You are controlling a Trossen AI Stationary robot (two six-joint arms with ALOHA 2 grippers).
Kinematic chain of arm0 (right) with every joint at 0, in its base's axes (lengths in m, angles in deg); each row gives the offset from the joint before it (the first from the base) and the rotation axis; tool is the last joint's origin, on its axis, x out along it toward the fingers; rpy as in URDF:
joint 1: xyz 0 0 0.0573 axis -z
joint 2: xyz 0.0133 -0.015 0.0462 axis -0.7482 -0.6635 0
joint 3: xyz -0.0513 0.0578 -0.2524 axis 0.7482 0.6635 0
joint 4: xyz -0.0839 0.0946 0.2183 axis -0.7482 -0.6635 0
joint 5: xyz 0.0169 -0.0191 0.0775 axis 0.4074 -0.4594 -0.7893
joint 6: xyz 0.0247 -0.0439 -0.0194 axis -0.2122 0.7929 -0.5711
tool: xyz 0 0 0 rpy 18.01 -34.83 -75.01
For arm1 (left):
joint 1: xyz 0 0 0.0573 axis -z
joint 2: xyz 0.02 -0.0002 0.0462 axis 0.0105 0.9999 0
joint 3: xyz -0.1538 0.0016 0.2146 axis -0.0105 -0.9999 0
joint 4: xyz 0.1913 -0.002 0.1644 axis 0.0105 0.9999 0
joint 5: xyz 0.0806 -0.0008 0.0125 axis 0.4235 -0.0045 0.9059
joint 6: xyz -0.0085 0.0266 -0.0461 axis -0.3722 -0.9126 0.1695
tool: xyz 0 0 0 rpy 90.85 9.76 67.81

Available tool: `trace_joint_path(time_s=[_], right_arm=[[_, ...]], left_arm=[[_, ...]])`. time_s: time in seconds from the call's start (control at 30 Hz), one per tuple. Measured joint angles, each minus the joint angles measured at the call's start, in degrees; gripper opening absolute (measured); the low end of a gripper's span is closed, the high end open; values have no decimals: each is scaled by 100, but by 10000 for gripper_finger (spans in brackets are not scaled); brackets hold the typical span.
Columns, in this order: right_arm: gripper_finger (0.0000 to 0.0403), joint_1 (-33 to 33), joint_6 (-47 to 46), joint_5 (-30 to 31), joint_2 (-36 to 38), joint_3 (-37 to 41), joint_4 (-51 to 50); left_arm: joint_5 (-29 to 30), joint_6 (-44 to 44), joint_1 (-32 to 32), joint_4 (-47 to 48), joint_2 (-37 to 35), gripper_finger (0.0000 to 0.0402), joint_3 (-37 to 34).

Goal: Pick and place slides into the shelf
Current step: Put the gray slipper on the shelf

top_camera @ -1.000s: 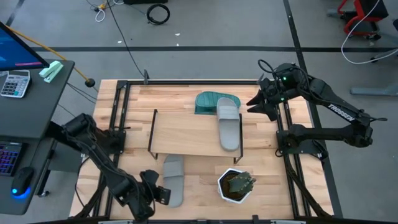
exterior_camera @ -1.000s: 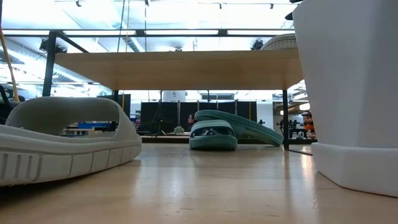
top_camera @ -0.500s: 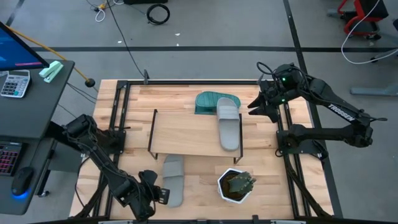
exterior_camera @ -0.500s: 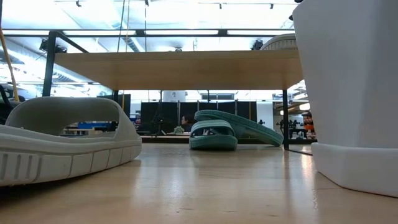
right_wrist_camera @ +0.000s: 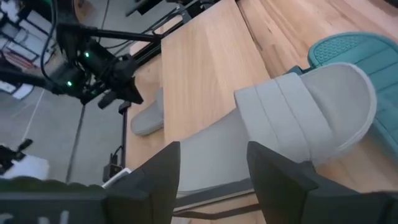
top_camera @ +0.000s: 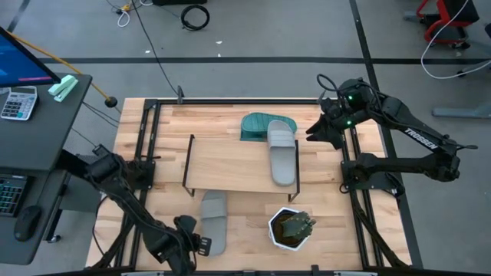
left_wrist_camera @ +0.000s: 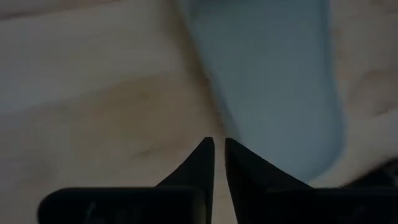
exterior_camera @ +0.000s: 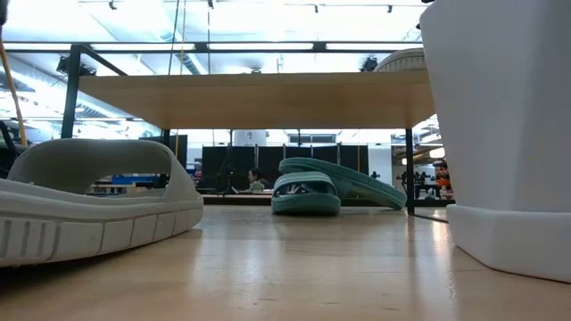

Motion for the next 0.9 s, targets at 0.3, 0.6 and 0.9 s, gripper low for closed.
trace_joint_path(time_s=[0.3, 0.6, 0.9], right_arm=[[193, -293, -1022, 100, 2, 0, 2], [193, -1291, -1795, 1178, 2, 0, 73], [193, -2160, -2518, 1998, 0, 0, 330]], left_arm=[[85, 18, -43, -21, 149, 112, 0], [538, -71, 33, -54, 149, 200, 0], [877, -135, -11, -164, 321, 242, 4]])
